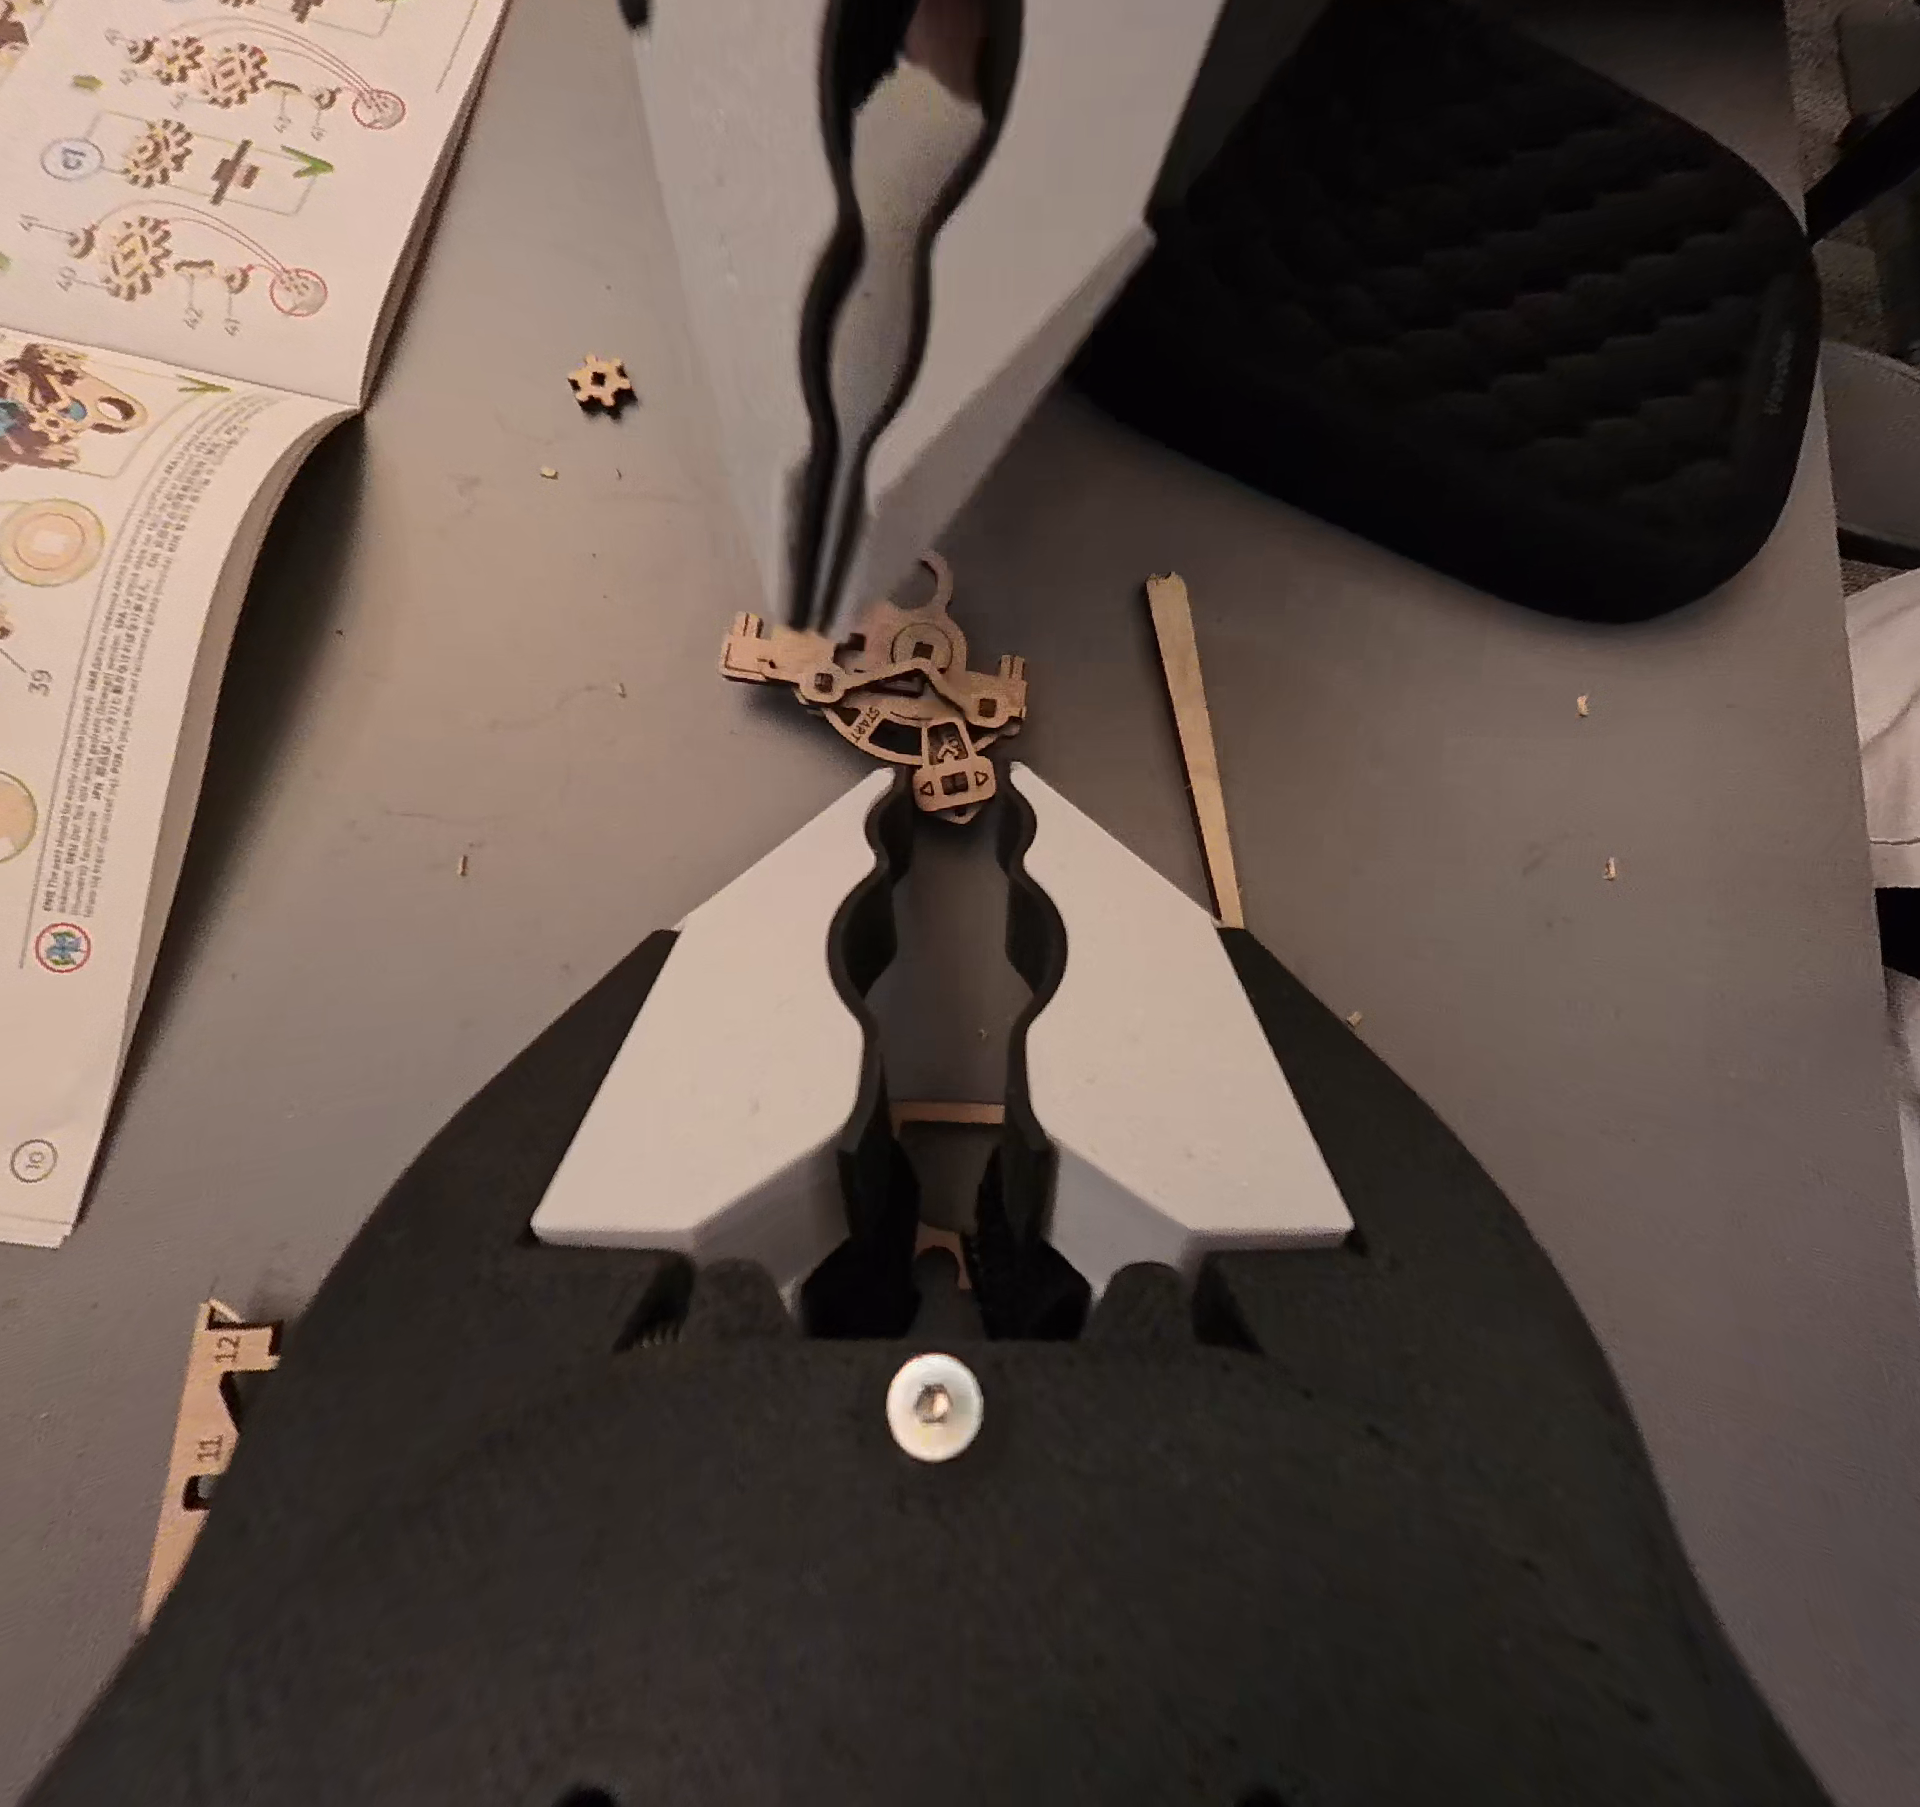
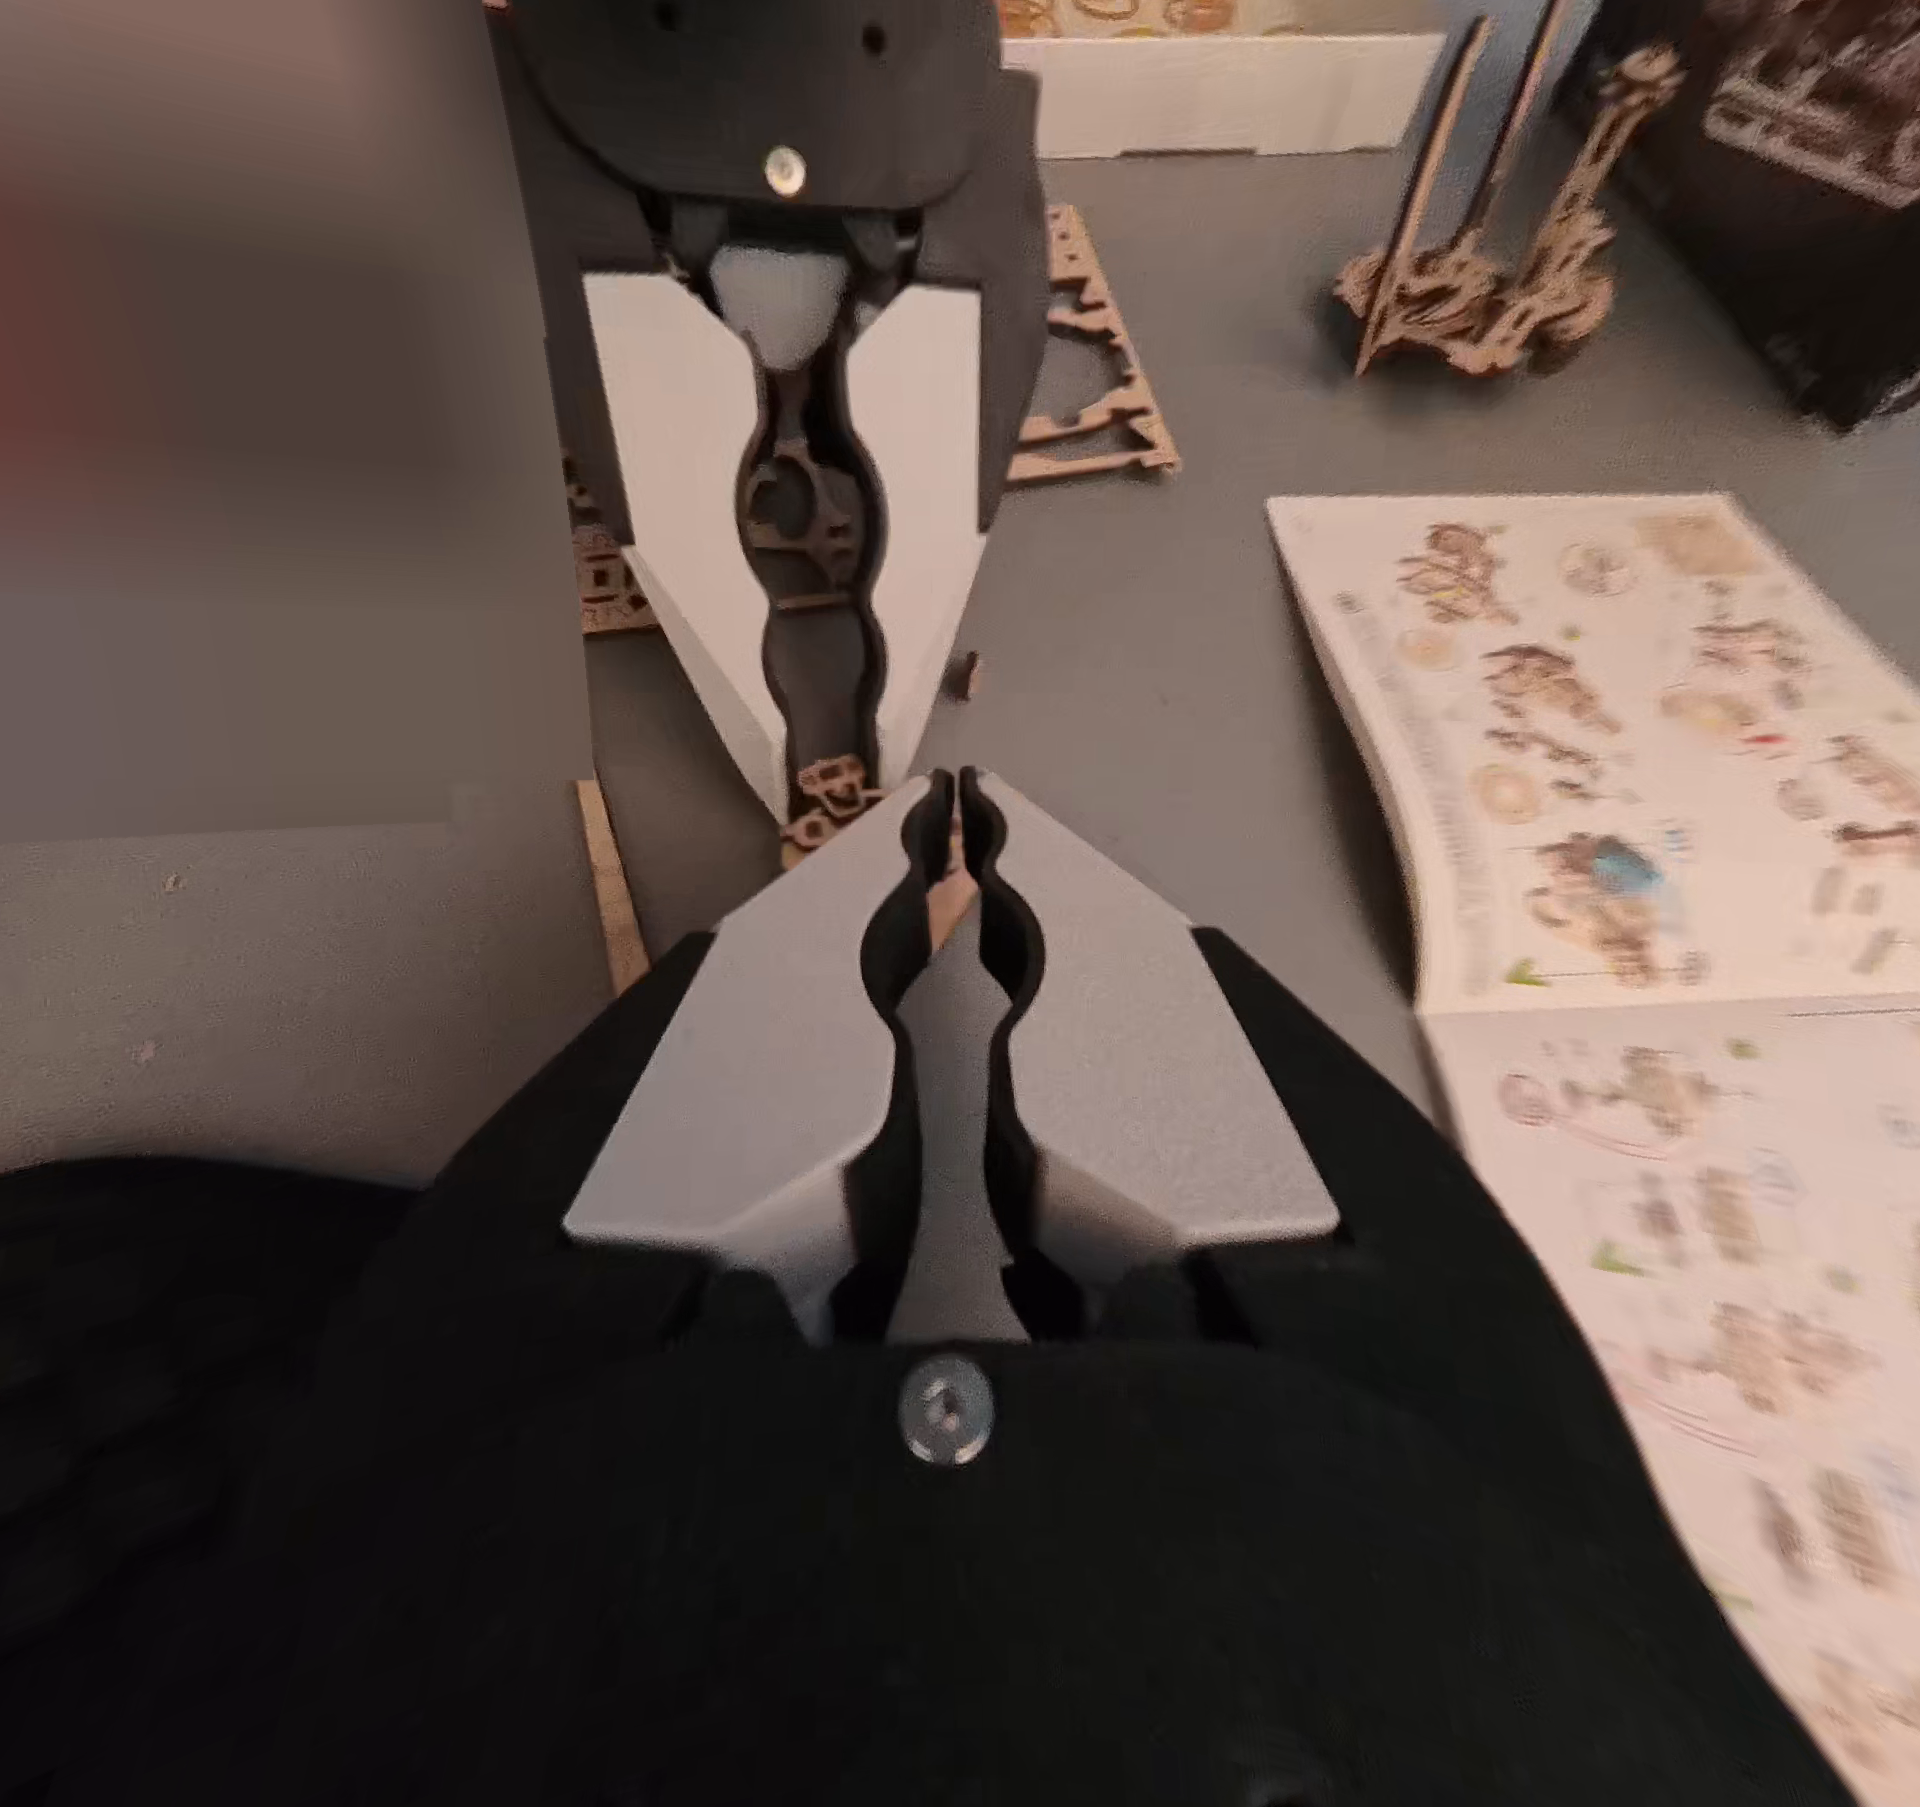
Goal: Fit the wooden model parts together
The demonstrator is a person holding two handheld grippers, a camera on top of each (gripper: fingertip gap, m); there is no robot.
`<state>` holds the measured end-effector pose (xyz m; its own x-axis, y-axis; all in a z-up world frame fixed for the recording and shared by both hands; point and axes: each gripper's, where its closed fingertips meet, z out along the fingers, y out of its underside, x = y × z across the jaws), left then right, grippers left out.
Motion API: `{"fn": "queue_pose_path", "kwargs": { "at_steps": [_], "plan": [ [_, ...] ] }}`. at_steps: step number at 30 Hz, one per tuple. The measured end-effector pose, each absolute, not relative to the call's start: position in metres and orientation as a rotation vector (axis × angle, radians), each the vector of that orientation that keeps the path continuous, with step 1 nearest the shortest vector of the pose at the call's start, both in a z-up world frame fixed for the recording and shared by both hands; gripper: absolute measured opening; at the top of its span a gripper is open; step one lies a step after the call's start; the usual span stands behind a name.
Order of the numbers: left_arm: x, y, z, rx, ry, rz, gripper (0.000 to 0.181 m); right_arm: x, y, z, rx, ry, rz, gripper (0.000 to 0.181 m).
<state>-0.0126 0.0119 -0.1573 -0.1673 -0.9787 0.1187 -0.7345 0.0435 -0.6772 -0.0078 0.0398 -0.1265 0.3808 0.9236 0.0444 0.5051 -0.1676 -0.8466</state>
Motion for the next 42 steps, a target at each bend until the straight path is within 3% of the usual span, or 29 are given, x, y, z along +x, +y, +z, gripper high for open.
{"fn": "queue_pose_path", "kwargs": {
  "at_steps": [1, 6, 8, 11, 13, 17, 19, 21, 24, 25, 26, 29, 31, 32, 37, 42],
  "plan": [
    [-0.012, 0.012, -0.157, -1.725, 1.952, -0.884, 0.014, -0.008, 0.038, -0.145, -1.872, -1.269, 0.646, 0.006],
    [-0.012, 0.012, -0.157, -1.721, 1.953, -0.874, 0.014, -0.003, 0.045, -0.118, -1.808, -1.192, 0.635, 0.0],
    [-0.012, 0.012, -0.157, -1.722, 1.948, -0.888, 0.014, 0.0, 0.046, -0.145, -1.904, -1.179, 0.669, 0.0],
    [-0.013, 0.012, -0.157, -1.726, 1.95, -0.885, 0.014, -0.003, 0.046, -0.114, -1.809, -1.174, 0.632, 0.0],
    [-0.012, 0.012, -0.157, -1.725, 1.951, -0.882, 0.014, -0.005, 0.043, -0.143, -1.894, -1.22, 0.619, 0.001],
    [-0.013, 0.012, -0.157, -1.724, 1.951, -0.879, 0.014, -0.002, 0.045, -0.118, -1.84, -1.159, 0.639, 0.0],
    [-0.012, 0.012, -0.157, -1.725, 1.952, -0.882, 0.014, -0.002, 0.04, -0.15, -1.933, -1.227, 0.62, 0.007],
    [-0.012, 0.012, -0.157, -1.729, 1.945, -0.891, 0.014, -0.001, 0.045, -0.135, -1.917, -1.189, 0.643, 0.0],
    [-0.012, 0.012, -0.157, -1.724, 1.952, -0.881, 0.014, -0.006, 0.041, -0.129, -1.862, -1.217, 0.611, 0.004],
    [-0.012, 0.012, -0.157, -1.723, 1.951, -0.882, 0.014, -0.005, 0.039, -0.151, -1.925, -1.257, 0.609, 0.014],
    [-0.012, 0.012, -0.157, -1.728, 1.947, -0.886, 0.014, -0.006, 0.042, -0.142, -1.88, -1.225, 0.631, 0.0],
    [-0.012, 0.012, -0.157, -1.722, 1.952, -0.88, 0.014, -0.005, 0.046, -0.119, -1.818, -1.207, 0.602, 0.0],
    [-0.012, 0.012, -0.157, -1.724, 1.952, -0.879, 0.014, -0.003, 0.04, -0.153, -1.928, -1.25, 0.637, 0.008],
    [-0.013, 0.012, -0.157, -1.728, 1.952, -0.881, 0.014, -0.003, 0.044, -0.143, -1.898, -1.194, 0.674, 0.0],
    [-0.012, 0.012, -0.157, -1.724, 1.952, -0.878, 0.014, -0.011, 0.04, -0.148, -1.888, -1.246, 0.662, 0.009],
    [-0.012, 0.012, -0.157, -1.719, 1.955, -0.868, 0.014, -0.009, 0.04, -0.14, -1.875, -1.247, 0.645, 0.0]
  ]
}}
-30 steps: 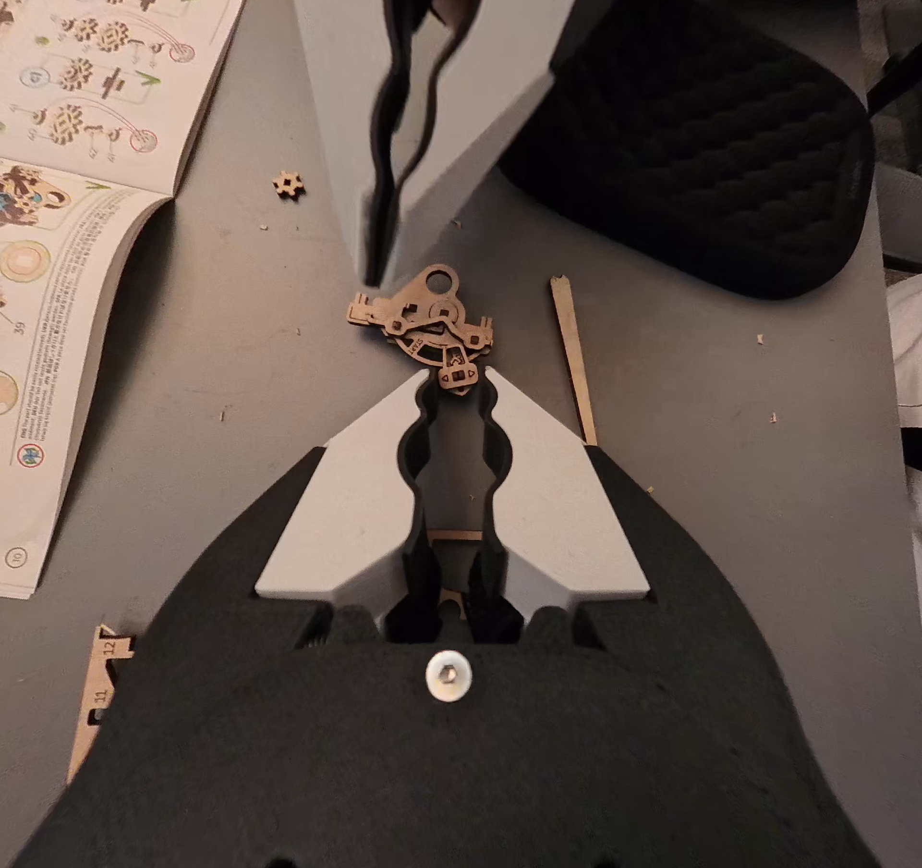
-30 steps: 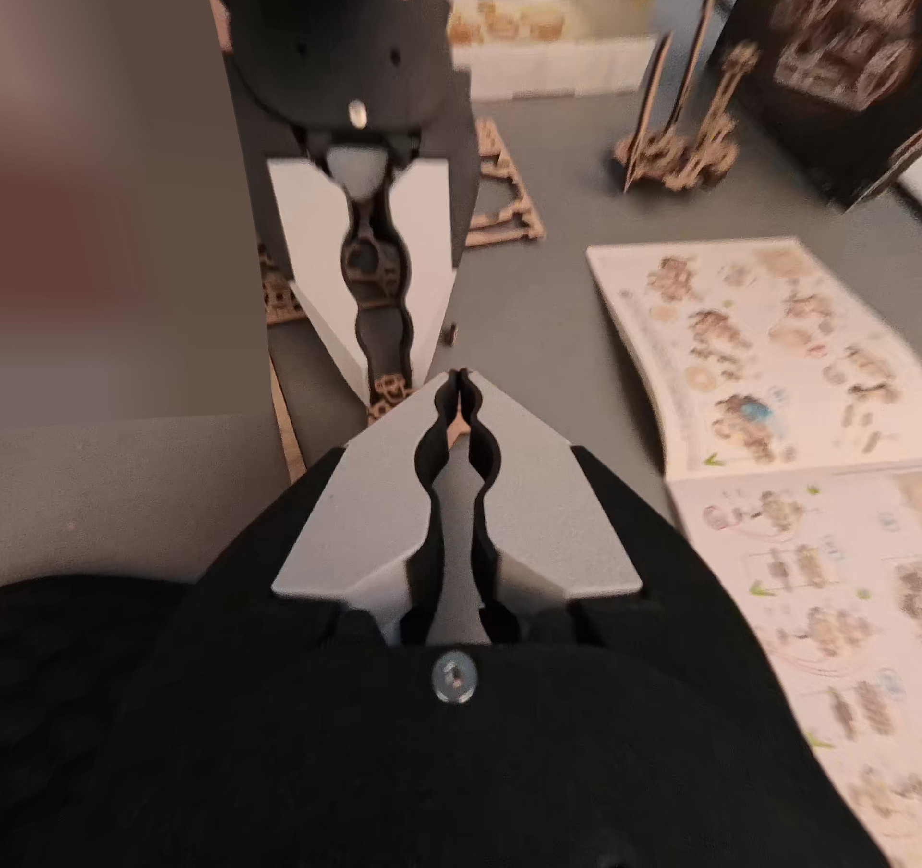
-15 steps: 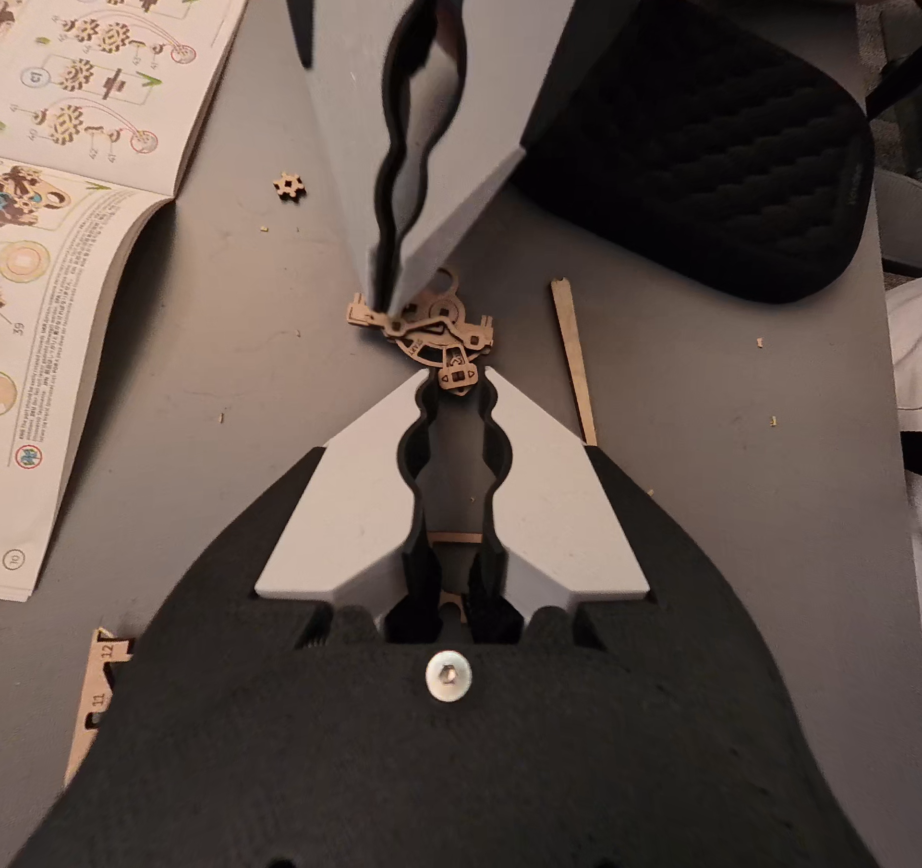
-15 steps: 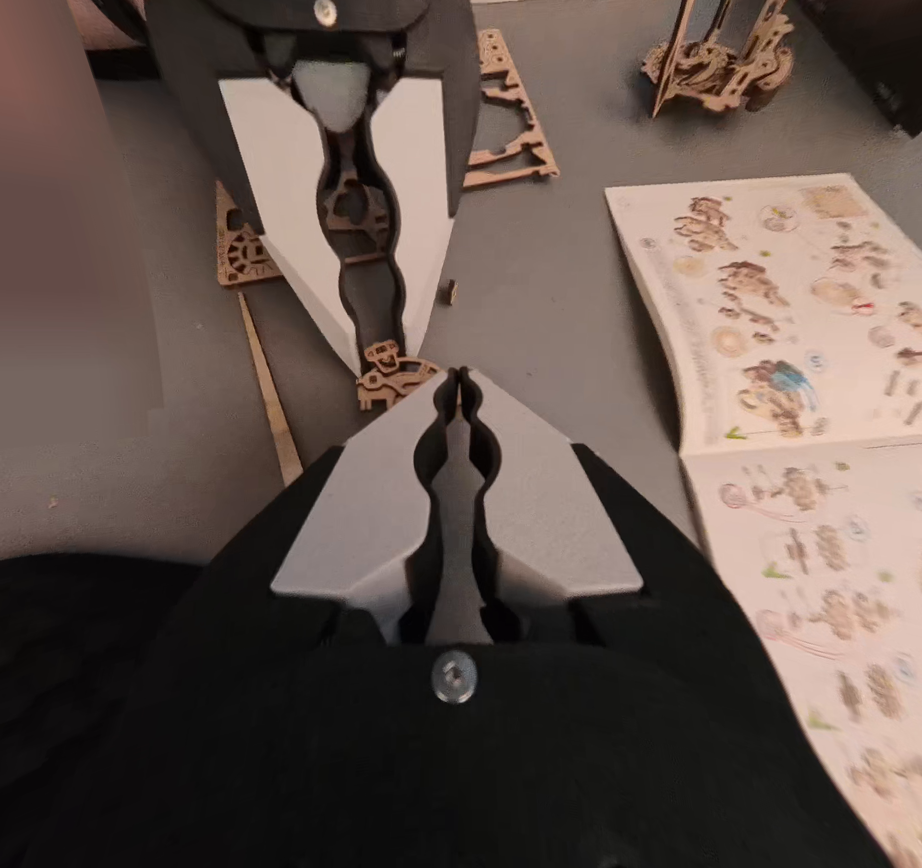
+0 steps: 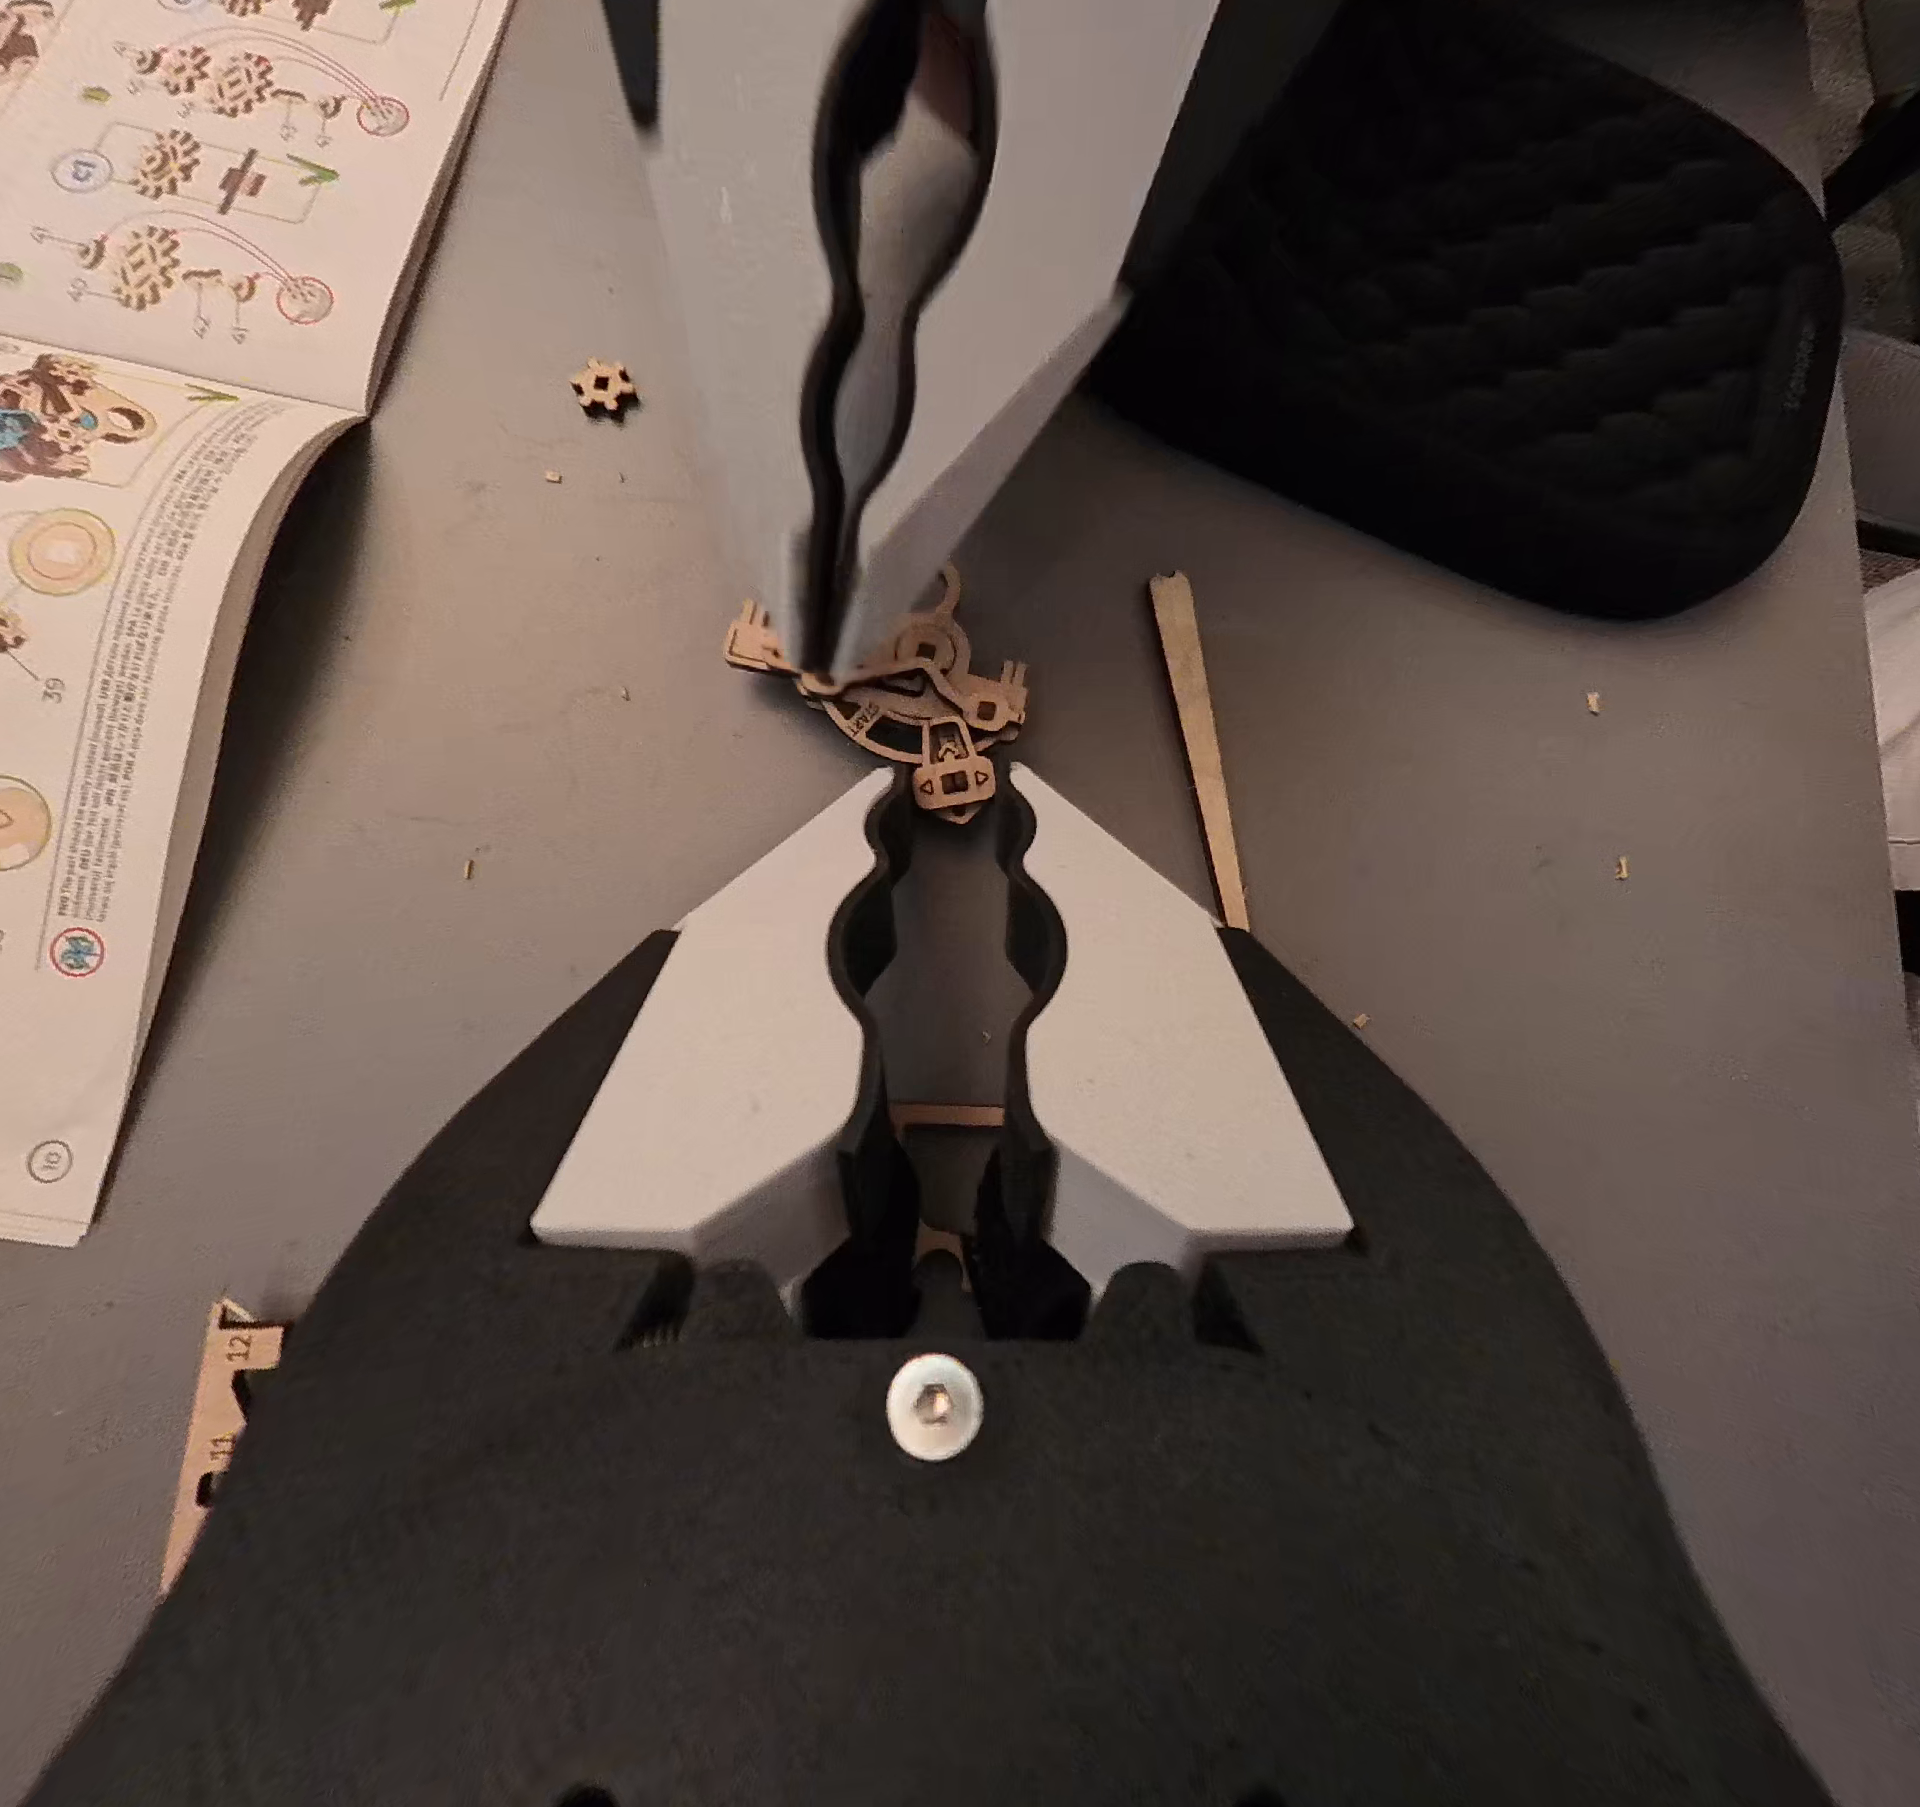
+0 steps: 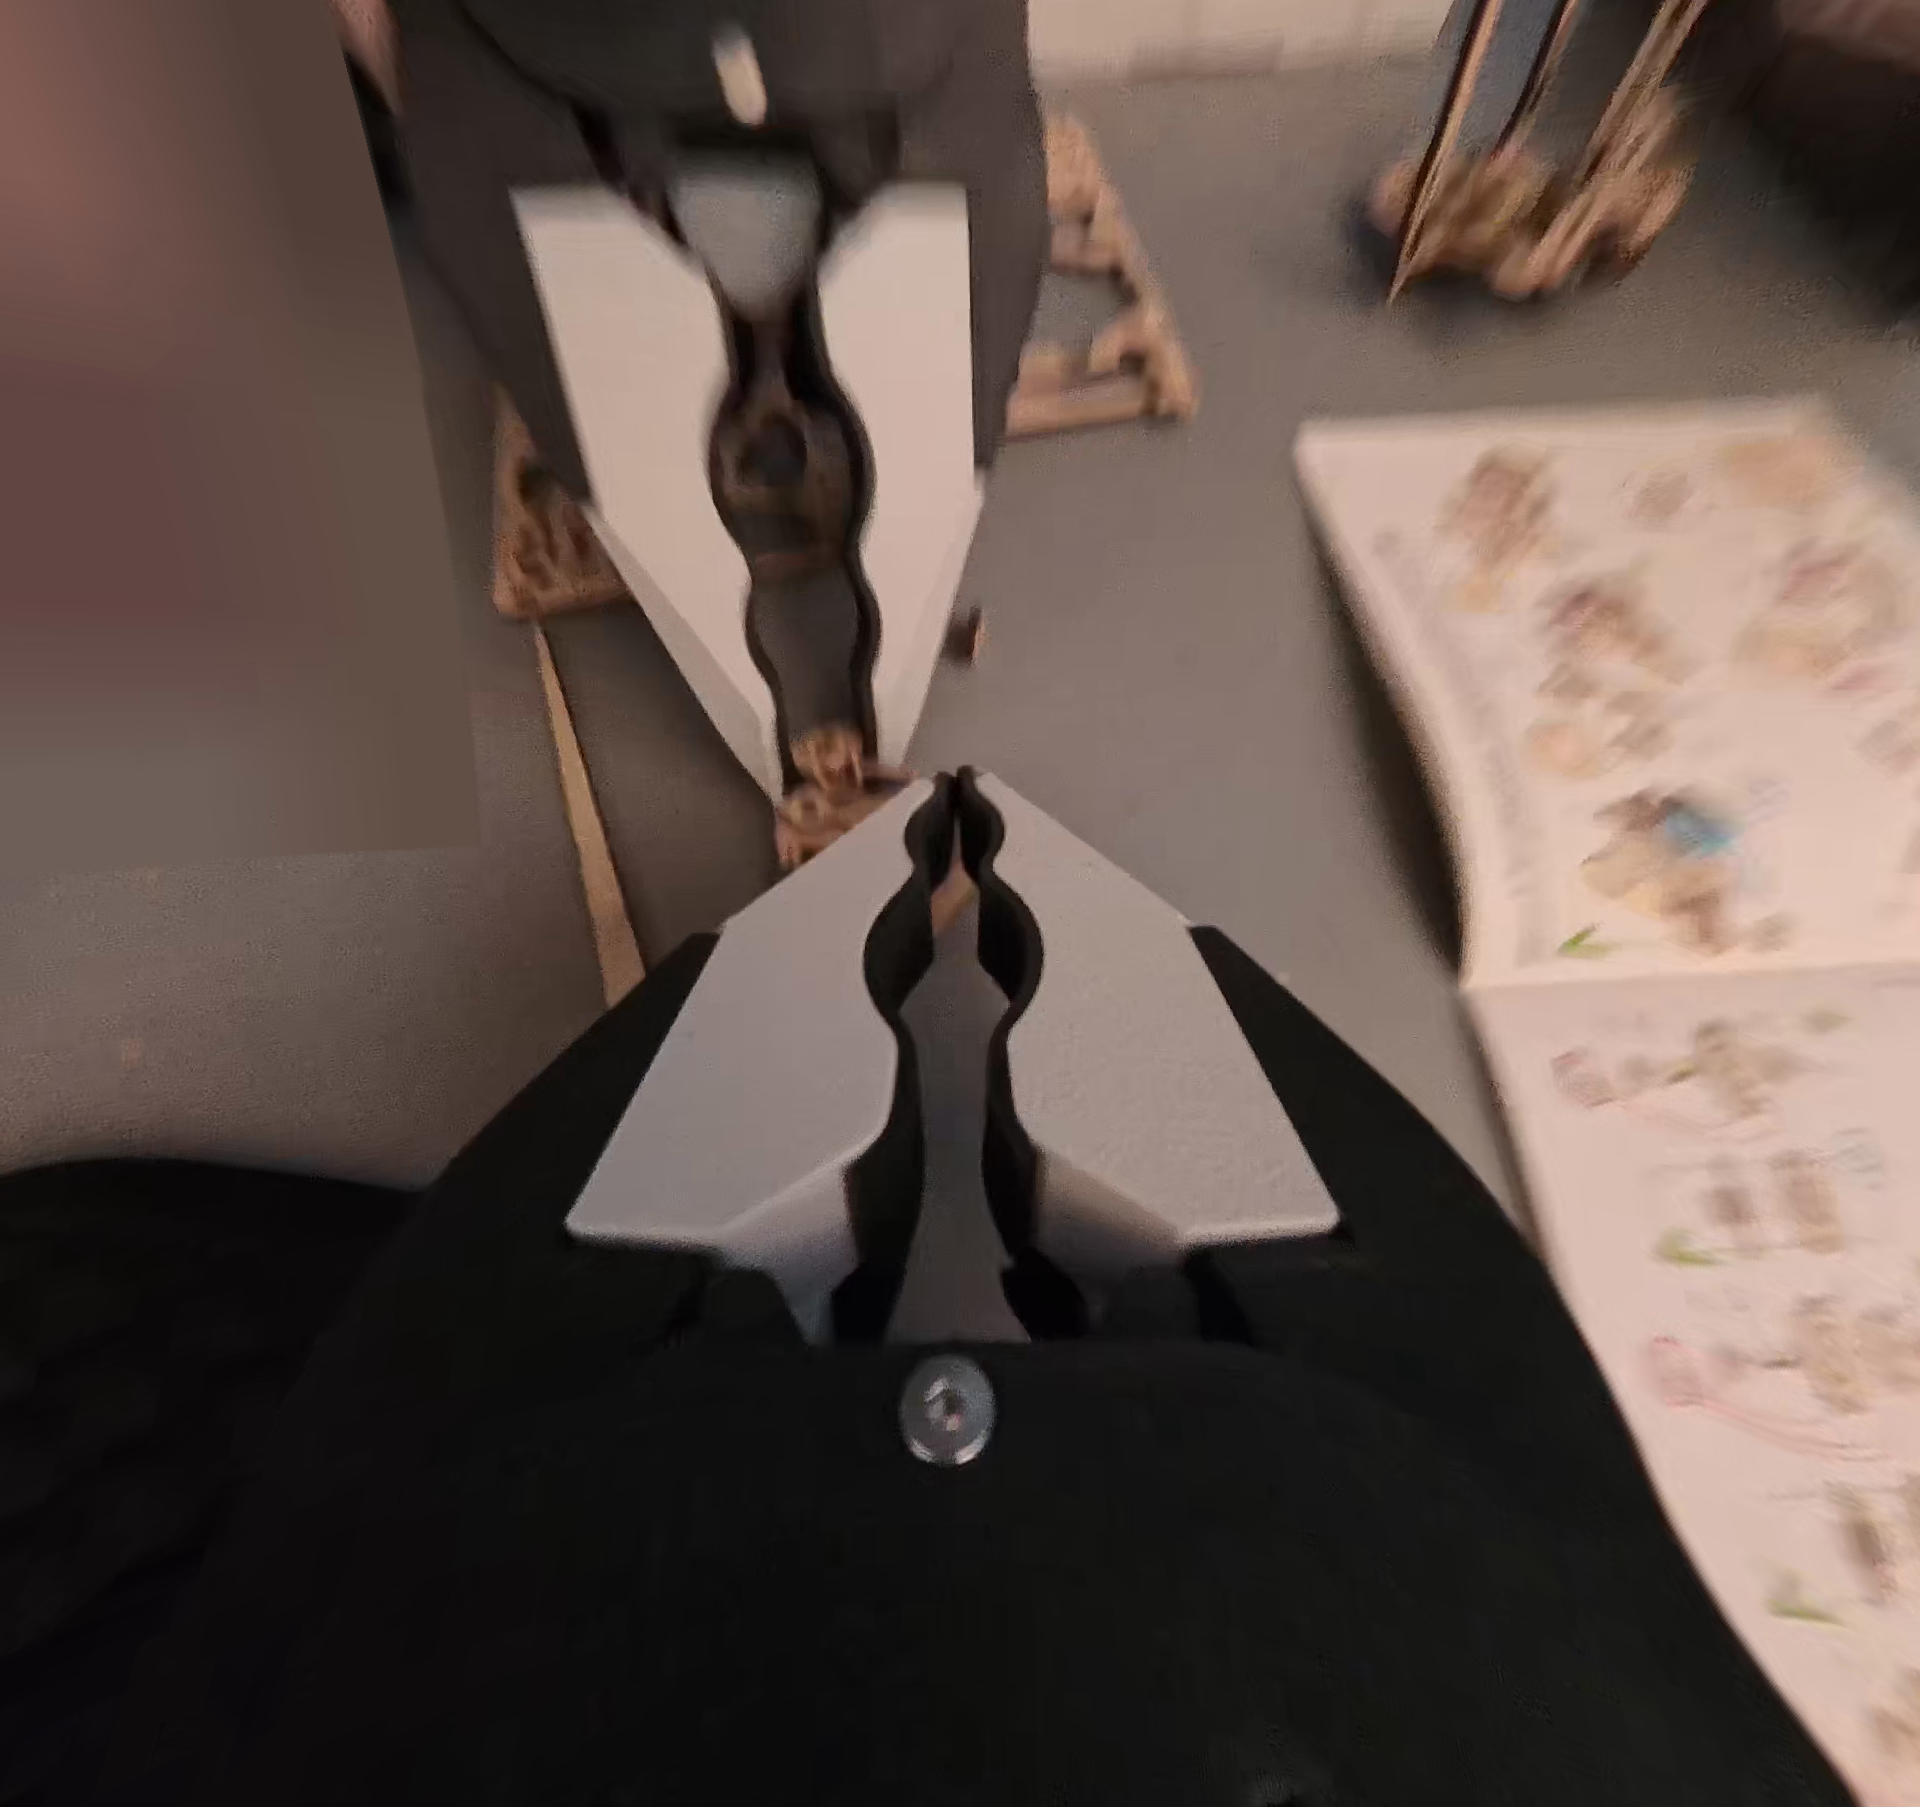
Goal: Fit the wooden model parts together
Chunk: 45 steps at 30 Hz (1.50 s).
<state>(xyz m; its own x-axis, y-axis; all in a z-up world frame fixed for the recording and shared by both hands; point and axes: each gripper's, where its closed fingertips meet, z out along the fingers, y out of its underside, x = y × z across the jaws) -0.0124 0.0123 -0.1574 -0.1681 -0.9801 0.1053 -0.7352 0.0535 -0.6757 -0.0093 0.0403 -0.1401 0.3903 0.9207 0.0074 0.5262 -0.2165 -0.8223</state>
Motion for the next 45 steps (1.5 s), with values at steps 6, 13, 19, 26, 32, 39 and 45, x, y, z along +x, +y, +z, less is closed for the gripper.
{"fn": "queue_pose_path", "kwargs": {
  "at_steps": [6, 13, 19, 26, 32, 39, 45],
  "plan": [
    [-0.012, 0.012, -0.157, -1.721, 1.954, -0.871, 0.014, -0.004, 0.038, -0.149, -1.924, -1.258, 0.635, 0.01],
    [-0.012, 0.012, -0.157, -1.724, 1.952, -0.878, 0.014, -0.01, 0.041, -0.146, -1.902, -1.222, 0.698, 0.008],
    [-0.012, 0.012, -0.157, -1.722, 1.951, -0.877, 0.014, -0.008, 0.041, -0.146, -1.92, -1.216, 0.704, 0.008],
    [-0.012, 0.012, -0.157, -1.723, 1.95, -0.875, 0.014, -0.005, 0.044, -0.138, -1.946, -1.201, 0.697, 0.0],
    [-0.011, 0.009, -0.157, -1.72, 1.957, -0.891, 0.014, -0.003, 0.046, -0.144, -1.972, -1.201, 0.669, 0.0],
    [-0.011, 0.009, -0.157, -1.717, 1.959, -0.884, 0.014, -0.005, 0.045, -0.134, -1.933, -1.196, 0.648, 0.006],
    [-0.011, 0.009, -0.157, -1.719, 1.958, -0.886, 0.014, -0.004, 0.042, -0.134, -1.933, -1.222, 0.616, 0.003]
  ]
}}
